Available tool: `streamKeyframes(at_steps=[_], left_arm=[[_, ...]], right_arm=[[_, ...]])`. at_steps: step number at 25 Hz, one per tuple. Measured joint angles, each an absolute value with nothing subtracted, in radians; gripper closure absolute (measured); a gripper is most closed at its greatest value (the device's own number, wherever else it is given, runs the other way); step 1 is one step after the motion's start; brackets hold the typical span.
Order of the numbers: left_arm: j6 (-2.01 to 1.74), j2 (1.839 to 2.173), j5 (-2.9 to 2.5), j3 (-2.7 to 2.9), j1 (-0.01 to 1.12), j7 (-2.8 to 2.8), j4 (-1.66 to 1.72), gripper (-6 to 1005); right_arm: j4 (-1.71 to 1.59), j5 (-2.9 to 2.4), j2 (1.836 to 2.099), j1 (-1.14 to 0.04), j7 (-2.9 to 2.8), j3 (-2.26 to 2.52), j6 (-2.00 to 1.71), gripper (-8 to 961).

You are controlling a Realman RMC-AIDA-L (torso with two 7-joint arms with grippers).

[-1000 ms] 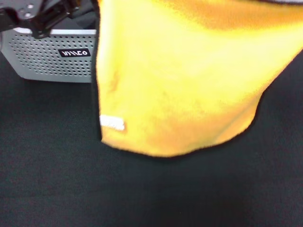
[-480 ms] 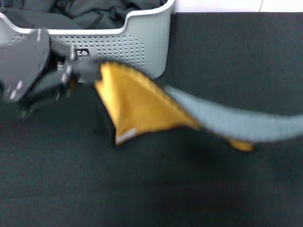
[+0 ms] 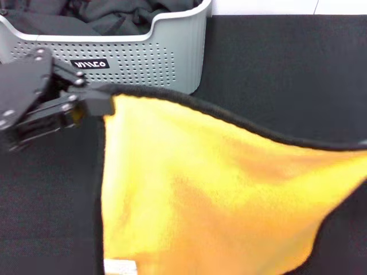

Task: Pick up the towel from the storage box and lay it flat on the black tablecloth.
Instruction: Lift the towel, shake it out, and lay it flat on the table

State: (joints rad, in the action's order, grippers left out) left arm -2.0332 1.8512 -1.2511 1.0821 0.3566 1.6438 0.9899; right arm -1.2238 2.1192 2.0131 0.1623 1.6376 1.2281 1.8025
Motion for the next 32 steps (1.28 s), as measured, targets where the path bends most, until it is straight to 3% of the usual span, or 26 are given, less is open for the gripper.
streamKeyframes(at_steps=[6,9,22,32], left_arm=[[-1.98,1.917,-1.704,0.747,0.499,1.54,0.746,915],[-1.927,1.92,-1.788,0.7,0.513,1.513,0.72,911],[-1.71,1.925,-1.882,0.701,0.547,1.511,0.719,895],[-1.495,2.004,-1.996,0.703,0.561,1.47,0.692,883]], right_arm=[[-0.758,1.981,2.016,-0.101,1.733,1.23,1.772,840],[-0.608,1.973,2.009,-0.184,1.831,1.225,1.724,838],[-0.571,1.974,1.999,-0.336,1.863,1.184,1.463,831],[-0.404,1.978,2.011,-0.437,1.905,1.186,1.281,825]])
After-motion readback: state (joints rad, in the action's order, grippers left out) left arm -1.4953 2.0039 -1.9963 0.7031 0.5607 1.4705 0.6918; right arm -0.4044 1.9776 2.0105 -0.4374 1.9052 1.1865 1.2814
